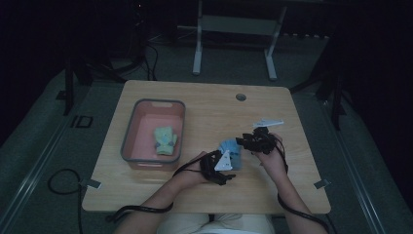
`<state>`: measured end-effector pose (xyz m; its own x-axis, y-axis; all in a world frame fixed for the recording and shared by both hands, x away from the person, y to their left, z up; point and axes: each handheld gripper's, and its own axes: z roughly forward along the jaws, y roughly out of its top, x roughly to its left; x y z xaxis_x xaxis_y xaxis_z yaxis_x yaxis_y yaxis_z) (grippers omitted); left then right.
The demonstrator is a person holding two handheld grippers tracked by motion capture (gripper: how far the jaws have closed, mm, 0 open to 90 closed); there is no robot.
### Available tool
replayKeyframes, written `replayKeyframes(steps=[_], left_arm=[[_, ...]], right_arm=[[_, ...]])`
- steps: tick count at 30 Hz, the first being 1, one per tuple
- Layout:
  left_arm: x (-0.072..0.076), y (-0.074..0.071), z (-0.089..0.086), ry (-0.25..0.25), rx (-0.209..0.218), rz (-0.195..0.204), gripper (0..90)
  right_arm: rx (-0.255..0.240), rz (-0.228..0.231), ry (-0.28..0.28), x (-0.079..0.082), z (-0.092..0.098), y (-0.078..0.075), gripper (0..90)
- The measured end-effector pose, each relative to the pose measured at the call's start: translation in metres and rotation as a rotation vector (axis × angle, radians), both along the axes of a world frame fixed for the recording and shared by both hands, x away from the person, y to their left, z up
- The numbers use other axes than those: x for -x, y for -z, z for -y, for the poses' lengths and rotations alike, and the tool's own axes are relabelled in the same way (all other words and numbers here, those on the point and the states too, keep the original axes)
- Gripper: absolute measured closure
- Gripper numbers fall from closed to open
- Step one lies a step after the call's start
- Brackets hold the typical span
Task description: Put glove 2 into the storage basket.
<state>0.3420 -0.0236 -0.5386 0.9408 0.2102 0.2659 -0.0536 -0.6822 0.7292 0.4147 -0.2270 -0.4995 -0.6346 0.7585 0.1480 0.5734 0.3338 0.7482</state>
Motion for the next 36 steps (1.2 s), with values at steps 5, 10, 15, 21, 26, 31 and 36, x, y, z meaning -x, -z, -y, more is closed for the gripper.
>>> replayKeyframes(steps=[5, 10, 15, 21, 26, 31, 36], left_arm=[[-0.003, 0.002, 0.006, 0.011, -0.024, 0.02, 40.9], [-0.006, 0.007, 0.009, 0.011, -0.076, 0.038, 43.9], [-0.007, 0.012, 0.011, -0.004, -0.109, 0.074, 51.4], [-0.012, 0.011, 0.012, -0.021, -0.12, 0.063, 67.0], [-0.015, 0.01, 0.01, -0.009, -0.121, 0.047, 72.1], [-0.02, 0.01, 0.006, -0.003, -0.098, 0.001, 74.2], [-0.023, 0.008, 0.006, 0.0, -0.103, -0.03, 75.5]], right_arm=[[0.012, -0.028, 0.011, -0.011, -0.007, 0.013, 47.8], [0.03, -0.061, 0.022, -0.016, -0.012, 0.026, 40.3], [0.054, -0.105, 0.026, -0.015, -0.015, 0.039, 37.1], [0.085, -0.113, 0.054, -0.008, -0.015, 0.045, 36.3], [0.091, -0.109, 0.071, -0.002, -0.018, 0.045, 45.7], [0.068, -0.128, 0.03, -0.001, -0.021, 0.045, 61.5], [0.034, -0.152, -0.022, -0.004, -0.025, 0.047, 74.3]])
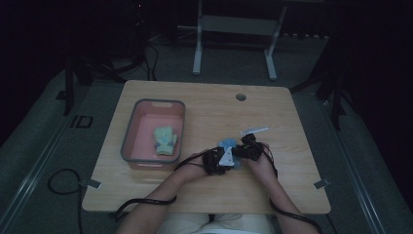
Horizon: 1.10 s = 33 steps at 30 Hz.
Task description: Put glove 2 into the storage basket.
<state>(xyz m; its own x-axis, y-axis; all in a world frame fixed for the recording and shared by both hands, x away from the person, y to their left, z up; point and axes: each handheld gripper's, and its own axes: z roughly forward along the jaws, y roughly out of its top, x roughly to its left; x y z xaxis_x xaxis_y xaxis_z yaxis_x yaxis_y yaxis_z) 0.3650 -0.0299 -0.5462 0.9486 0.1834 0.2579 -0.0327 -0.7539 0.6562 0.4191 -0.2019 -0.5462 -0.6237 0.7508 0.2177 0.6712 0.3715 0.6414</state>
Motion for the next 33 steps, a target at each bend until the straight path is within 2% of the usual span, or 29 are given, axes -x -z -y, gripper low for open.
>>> replayKeyframes(steps=[2, 4, 6, 8, 13, 17, 19, 25, 31, 33], left_arm=[[0.0, -0.003, 0.001, -0.001, -0.014, -0.006, 76.1], [0.001, -0.008, 0.001, 0.004, -0.034, -0.02, 76.5], [0.003, -0.013, 0.0, 0.013, -0.053, -0.016, 76.7], [0.004, -0.02, -0.001, 0.016, -0.066, -0.007, 76.7], [0.009, -0.046, -0.005, 0.011, -0.06, 0.027, 76.7], [0.012, -0.066, -0.011, 0.004, -0.042, 0.033, 76.6], [0.013, -0.075, -0.015, 0.004, -0.048, 0.051, 76.6], [0.012, -0.1, -0.032, -0.004, -0.06, 0.054, 76.6], [0.011, -0.118, -0.049, -0.02, -0.09, 0.069, 76.6], [0.011, -0.122, -0.055, -0.029, -0.083, 0.065, 76.6]], right_arm=[[-0.01, -0.009, -0.013, -0.001, -0.001, 0.0, 77.2], [-0.011, 0.002, -0.029, -0.001, 0.0, -0.002, 78.7], [-0.04, -0.004, -0.056, -0.001, 0.002, -0.006, 79.2], [-0.042, 0.01, -0.072, 0.0, 0.002, -0.012, 79.3], [-0.071, 0.044, -0.099, 0.002, 0.002, -0.033, 79.4], [-0.096, 0.08, -0.112, 0.005, 0.001, -0.053, 79.3], [-0.106, 0.09, -0.12, 0.005, -0.001, -0.061, 79.3], [-0.113, 0.107, -0.139, 0.004, -0.012, -0.078, 79.3], [-0.122, 0.128, -0.16, 0.001, -0.03, -0.092, 79.3], [-0.124, 0.136, -0.168, -0.001, -0.037, -0.096, 79.3]])
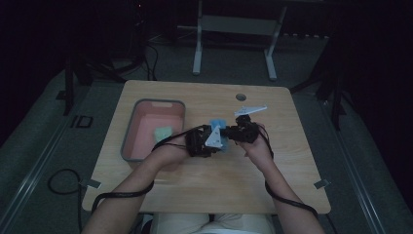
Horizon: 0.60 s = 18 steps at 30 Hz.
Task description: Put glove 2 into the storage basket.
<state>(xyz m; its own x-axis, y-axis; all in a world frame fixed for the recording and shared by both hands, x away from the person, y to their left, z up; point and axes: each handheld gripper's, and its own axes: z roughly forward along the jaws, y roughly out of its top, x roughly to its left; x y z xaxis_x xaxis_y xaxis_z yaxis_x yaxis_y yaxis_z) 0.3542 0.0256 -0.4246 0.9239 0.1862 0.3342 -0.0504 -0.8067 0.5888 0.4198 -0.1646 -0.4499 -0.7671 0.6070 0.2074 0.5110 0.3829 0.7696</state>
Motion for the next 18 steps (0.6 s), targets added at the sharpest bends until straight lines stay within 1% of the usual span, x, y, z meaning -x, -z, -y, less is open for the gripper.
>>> replayKeyframes(steps=[1, 2, 4, 5, 6, 7, 9, 10, 11, 12, 17, 18], left_arm=[[0.0, -0.002, -0.004, -0.004, -0.004, -0.004, 76.6], [-0.001, -0.004, -0.008, -0.007, -0.008, 0.003, 76.6], [-0.001, -0.008, -0.015, -0.017, -0.001, -0.005, 76.6], [-0.001, -0.008, -0.015, -0.017, -0.001, -0.005, 76.6], [-0.001, -0.012, -0.026, -0.028, -0.009, -0.002, 76.6], [0.0, -0.013, -0.028, -0.034, -0.007, 0.003, 76.6], [0.0, -0.016, -0.035, -0.043, -0.012, 0.006, 76.6], [0.001, -0.017, -0.039, -0.052, -0.018, 0.018, 76.5], [0.001, -0.018, -0.041, -0.056, -0.018, 0.016, 76.6], [0.001, -0.019, -0.044, -0.06, -0.015, 0.012, 76.6], [0.002, -0.022, -0.061, -0.08, -0.026, 0.011, 76.6], [0.003, -0.023, -0.065, -0.085, -0.026, 0.009, 76.5]], right_arm=[[0.0, 0.0, -0.002, -0.001, -0.004, -0.002, 79.3], [-0.006, 0.001, -0.006, -0.002, -0.007, -0.004, 79.3], [-0.012, 0.001, -0.012, -0.003, -0.014, -0.007, 79.3], [-0.012, 0.001, -0.012, -0.003, -0.014, -0.007, 79.3], [-0.02, 0.005, -0.023, -0.005, -0.025, -0.011, 79.2], [-0.02, 0.006, -0.027, -0.006, -0.029, -0.013, 79.3], [-0.018, 0.015, -0.028, -0.007, -0.037, -0.015, 79.3], [-0.017, 0.017, -0.032, -0.007, -0.041, -0.016, 79.3], [-0.014, 0.03, -0.031, -0.008, -0.046, -0.017, 79.3], [-0.011, 0.034, -0.031, -0.008, -0.05, -0.018, 79.3], [-0.005, 0.042, -0.054, -0.01, -0.069, -0.021, 79.3], [-0.006, 0.037, -0.058, -0.01, -0.073, -0.021, 79.3]])
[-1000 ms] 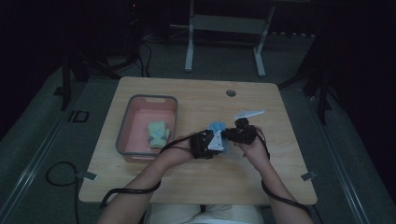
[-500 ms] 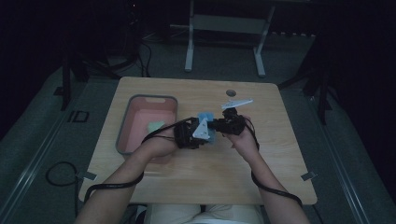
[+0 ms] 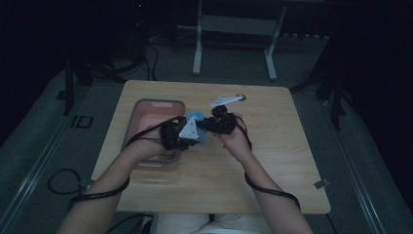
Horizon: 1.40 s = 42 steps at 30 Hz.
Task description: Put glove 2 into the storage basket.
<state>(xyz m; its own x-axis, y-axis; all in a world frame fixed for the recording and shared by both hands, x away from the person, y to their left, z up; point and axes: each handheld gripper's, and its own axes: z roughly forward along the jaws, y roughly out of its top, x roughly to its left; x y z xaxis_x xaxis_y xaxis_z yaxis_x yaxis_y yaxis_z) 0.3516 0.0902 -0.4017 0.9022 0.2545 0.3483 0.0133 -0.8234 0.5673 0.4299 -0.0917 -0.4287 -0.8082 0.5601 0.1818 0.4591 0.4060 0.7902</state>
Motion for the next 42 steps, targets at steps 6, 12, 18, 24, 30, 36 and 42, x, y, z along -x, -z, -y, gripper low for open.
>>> replayKeyframes(steps=[6, 12, 18, 24, 30, 36, 42], left_arm=[[0.0, -0.001, -0.025, -0.027, -0.007, -0.002, 76.5], [0.001, 0.002, -0.051, -0.057, -0.007, -0.024, 76.5], [0.002, 0.007, -0.073, -0.081, -0.014, -0.054, 76.5], [0.0, 0.023, -0.082, -0.104, -0.033, -0.066, 76.4], [-0.011, 0.042, -0.08, -0.116, -0.051, -0.101, 76.4], [-0.019, 0.062, -0.076, -0.125, -0.084, -0.136, 76.3], [-0.026, 0.074, -0.079, -0.142, -0.116, -0.158, 76.1]], right_arm=[[-0.015, -0.004, -0.024, -0.003, -0.025, -0.001, 79.3], [-0.03, -0.012, -0.041, -0.005, -0.052, 0.001, 79.3], [-0.041, -0.025, -0.057, -0.005, -0.079, 0.007, 79.3], [-0.021, -0.035, -0.062, -0.008, -0.093, 0.019, 79.2], [0.01, -0.052, -0.044, -0.014, -0.099, 0.036, 79.2], [0.071, -0.057, -0.027, -0.021, -0.104, 0.056, 78.5], [0.082, -0.055, -0.028, -0.022, -0.109, 0.061, 76.3]])
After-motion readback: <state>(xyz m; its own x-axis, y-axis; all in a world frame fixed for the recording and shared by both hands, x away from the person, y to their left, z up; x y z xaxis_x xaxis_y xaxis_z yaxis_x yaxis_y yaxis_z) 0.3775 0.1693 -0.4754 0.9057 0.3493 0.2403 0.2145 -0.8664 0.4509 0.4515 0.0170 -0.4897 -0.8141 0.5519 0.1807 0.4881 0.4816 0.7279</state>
